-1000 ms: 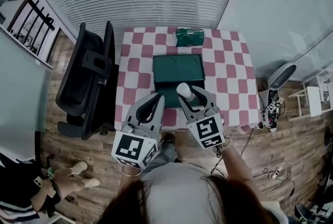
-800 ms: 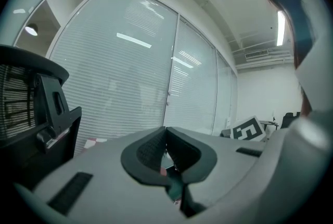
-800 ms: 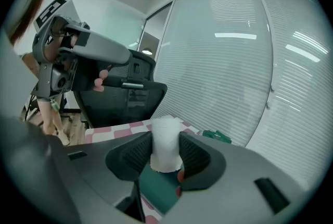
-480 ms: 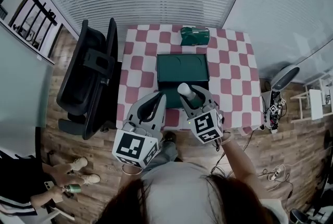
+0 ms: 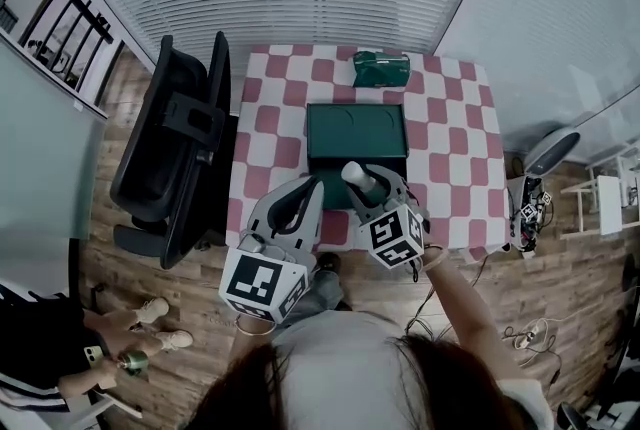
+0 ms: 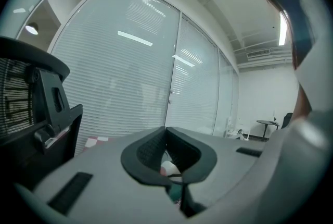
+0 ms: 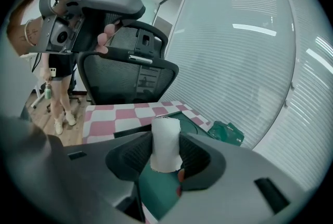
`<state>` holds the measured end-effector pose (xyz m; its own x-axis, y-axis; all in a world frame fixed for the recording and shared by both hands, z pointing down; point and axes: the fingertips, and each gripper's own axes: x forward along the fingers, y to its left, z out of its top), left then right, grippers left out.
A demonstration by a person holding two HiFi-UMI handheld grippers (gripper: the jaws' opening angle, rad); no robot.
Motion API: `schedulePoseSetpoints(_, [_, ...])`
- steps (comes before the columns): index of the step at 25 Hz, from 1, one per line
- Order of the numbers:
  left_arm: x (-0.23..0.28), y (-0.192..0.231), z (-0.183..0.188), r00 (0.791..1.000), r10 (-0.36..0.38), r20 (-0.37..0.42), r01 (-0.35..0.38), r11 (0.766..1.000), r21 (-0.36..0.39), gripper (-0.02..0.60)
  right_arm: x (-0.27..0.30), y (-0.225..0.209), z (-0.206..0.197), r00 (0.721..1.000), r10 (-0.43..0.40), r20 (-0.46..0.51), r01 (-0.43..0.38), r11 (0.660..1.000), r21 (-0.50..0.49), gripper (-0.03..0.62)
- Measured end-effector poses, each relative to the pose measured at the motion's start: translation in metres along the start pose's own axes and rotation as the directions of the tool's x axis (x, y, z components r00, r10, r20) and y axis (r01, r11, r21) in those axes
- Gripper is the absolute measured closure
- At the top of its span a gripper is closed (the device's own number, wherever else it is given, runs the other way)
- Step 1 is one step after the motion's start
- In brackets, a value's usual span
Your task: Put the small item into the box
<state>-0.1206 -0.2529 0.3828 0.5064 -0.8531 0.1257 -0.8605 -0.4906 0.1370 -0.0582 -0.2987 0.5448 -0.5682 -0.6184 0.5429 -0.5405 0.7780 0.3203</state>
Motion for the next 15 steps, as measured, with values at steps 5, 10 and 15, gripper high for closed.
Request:
schedulePoseSetpoints(5, [0.000, 0.002, -0.001, 1.000, 0.006, -0.004, -0.006, 1.000, 0.001, 0.572, 0.013, 0.005, -0.014, 0.999, 0.028, -0.040, -0.029, 0.999, -0.025, 0.416])
schedulePoseSetpoints(10, [0.000, 0.003, -0.003, 1.000, 0.007, -0.008, -0.007, 1.000, 0.001, 0.574, 0.024, 0.008, -0.028, 0.996, 0.048, -0.081, -0.052, 0.998, -0.047, 0.416])
schedulePoseSetpoints(15, [0.000, 0.003, -0.006, 1.000, 0.006, -0.014, -0.006, 1.000, -0.001, 0.572, 0.035, 0.011, -0.042, 0.990, 0.070, -0.123, -0.078, 0.995, -0.060, 0.416])
